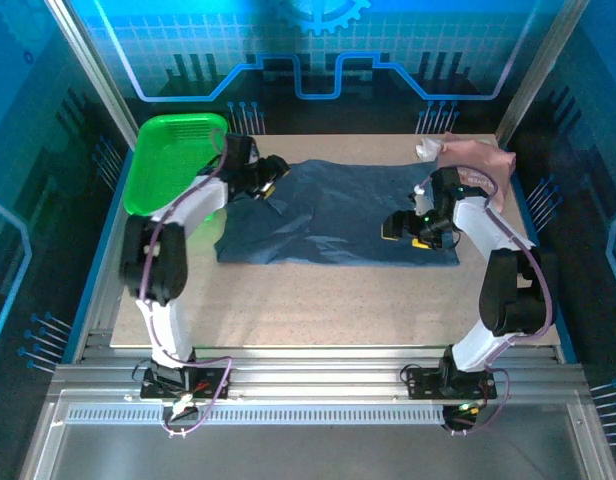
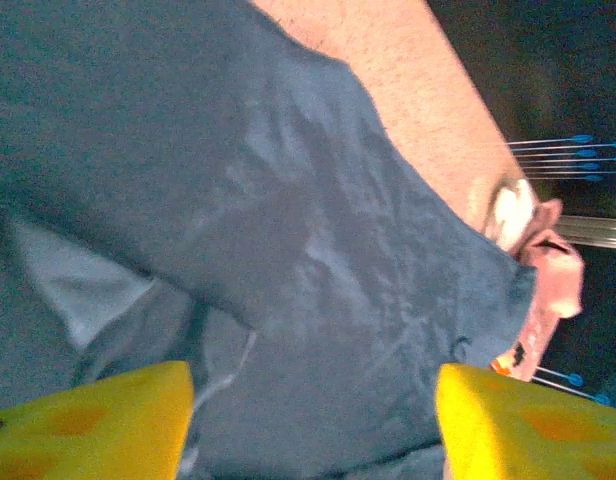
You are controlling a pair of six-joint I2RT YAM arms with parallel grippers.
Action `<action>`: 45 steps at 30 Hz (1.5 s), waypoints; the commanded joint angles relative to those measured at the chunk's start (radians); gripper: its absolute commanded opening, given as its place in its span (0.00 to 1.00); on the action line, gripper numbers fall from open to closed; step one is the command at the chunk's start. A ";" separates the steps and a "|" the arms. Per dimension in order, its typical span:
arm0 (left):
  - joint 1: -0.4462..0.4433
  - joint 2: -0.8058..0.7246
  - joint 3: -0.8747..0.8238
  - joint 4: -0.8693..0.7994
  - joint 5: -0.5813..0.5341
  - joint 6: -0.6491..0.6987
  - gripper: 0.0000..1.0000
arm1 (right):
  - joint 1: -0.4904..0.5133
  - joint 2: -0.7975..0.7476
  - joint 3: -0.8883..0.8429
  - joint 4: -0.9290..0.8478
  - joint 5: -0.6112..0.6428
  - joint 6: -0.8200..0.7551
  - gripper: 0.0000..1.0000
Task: Fold and stack the t-shirts
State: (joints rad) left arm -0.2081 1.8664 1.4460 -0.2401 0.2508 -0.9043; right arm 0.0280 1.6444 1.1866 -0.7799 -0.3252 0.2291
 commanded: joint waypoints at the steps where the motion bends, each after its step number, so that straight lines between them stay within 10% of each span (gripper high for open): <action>1: -0.002 -0.133 -0.171 -0.108 -0.038 0.040 0.52 | -0.040 0.042 0.006 -0.025 0.073 0.051 0.91; 7: -0.001 -0.194 -0.426 -0.079 -0.116 -0.003 0.27 | -0.076 0.175 0.054 -0.007 0.140 0.151 0.79; 22: 0.058 -0.248 -0.640 -0.291 -0.365 -0.033 0.25 | -0.092 0.359 0.128 -0.132 0.563 0.152 0.66; 45: 0.022 -0.897 -0.946 -0.599 -0.322 -0.216 0.40 | -0.091 0.008 -0.266 -0.216 0.403 0.227 0.72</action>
State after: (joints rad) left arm -0.1844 1.0016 0.4702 -0.7635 -0.0414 -1.1080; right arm -0.0536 1.6661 0.9314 -0.9352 0.0879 0.4271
